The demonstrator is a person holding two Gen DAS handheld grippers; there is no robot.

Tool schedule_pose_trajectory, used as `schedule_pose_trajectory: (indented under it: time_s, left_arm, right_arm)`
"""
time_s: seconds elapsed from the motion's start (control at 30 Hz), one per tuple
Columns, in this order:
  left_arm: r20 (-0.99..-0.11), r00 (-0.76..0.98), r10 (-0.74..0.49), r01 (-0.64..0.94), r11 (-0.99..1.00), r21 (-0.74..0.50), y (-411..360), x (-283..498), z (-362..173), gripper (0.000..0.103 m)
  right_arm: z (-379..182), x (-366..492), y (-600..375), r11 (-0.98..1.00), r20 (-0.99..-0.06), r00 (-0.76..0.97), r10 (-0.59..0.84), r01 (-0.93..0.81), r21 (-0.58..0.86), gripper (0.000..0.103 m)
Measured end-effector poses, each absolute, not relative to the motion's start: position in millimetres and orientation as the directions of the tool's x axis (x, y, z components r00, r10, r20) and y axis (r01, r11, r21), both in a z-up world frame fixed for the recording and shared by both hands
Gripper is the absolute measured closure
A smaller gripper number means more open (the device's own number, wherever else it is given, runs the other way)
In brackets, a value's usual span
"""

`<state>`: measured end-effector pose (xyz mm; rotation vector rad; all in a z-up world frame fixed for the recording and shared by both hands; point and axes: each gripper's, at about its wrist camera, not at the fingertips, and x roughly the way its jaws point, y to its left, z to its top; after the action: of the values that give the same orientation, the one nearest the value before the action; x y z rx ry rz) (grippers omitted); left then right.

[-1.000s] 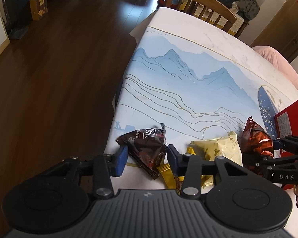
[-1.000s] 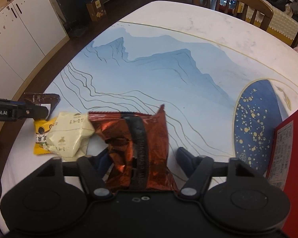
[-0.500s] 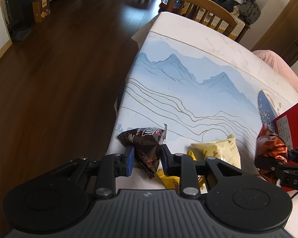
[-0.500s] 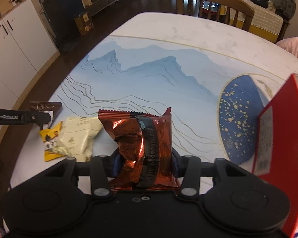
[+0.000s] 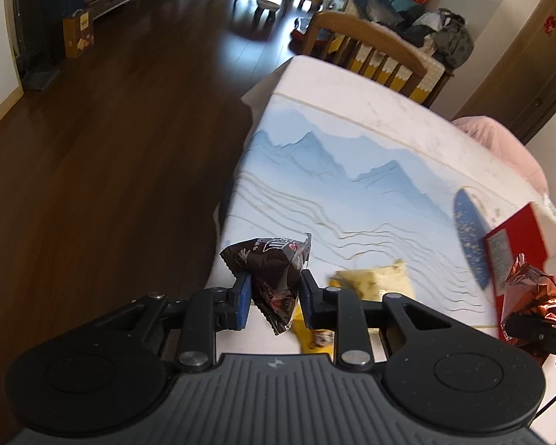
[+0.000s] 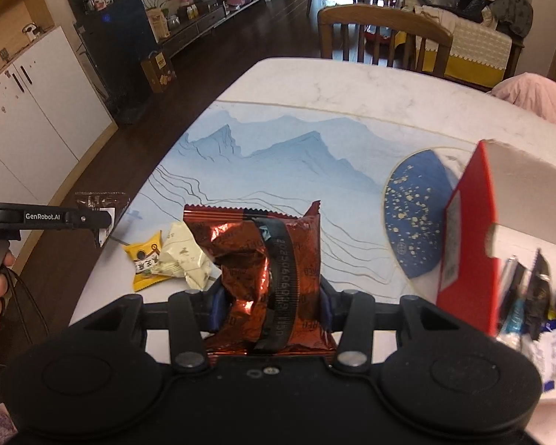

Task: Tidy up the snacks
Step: 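Grasp the brown-wrapped chocolate with the left tool while the right tool grasps the copper-red bag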

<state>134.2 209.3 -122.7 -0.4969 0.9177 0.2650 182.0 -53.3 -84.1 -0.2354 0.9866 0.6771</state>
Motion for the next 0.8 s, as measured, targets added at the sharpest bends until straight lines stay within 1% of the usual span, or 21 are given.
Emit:
schedule_pose_trajectory:
  time_s: [0.27,0.37,0.57,0.7,0.73,0.77,0.8]
  left_arm:
    - [-0.756,0.654,-0.026,-0.323,0.894,-0.311,173.5,127.1,-80.4,0.077]
    - [-0.747,0.664,-0.037,-0.294,0.905,-0.307,159.1,131.9,-73.3,0.077]
    - [-0.778,0.628,0.000,-0.363,0.884,-0.293,165.1,133.9,-80.9,0.077]
    - [-0.804,0.593,0.050,-0.410,0.878,-0.248,168.7,131.4,-95.4,0.076]
    - [-0.811,0.583,0.053,-0.419,0.874,-0.244,169.4,132.7,-100.1,0.075]
    - [-0.820,0.570,0.056,-0.433,0.869,-0.241,169.8,134.3,-105.2,0.070]
    - [-0.825,0.562,0.057,-0.440,0.866,-0.240,169.8,135.9,-109.8,0.059]
  right_arm:
    - [-52.8,167.7,-91.8,0.794,-0.792,0.423,0.440,-0.595,0.124,0.059]
    - [-47.9,167.0,-110.0,0.809,-0.782,0.443,0.437,-0.575,0.126,0.059]
    - [-49.4,162.6,-140.3,0.823,-0.774,0.452,0.443,-0.547,0.151,0.059]
    - [-51.2,155.3,-148.0,0.815,-0.764,0.443,0.469,-0.550,0.182,0.059]
    - [-52.1,152.8,-149.1,0.812,-0.761,0.439,0.478,-0.552,0.191,0.058]
    - [-53.3,150.6,-149.7,0.810,-0.759,0.435,0.484,-0.550,0.201,0.058]
    - [-56.4,149.1,-147.3,0.808,-0.761,0.427,0.489,-0.549,0.211,0.058]
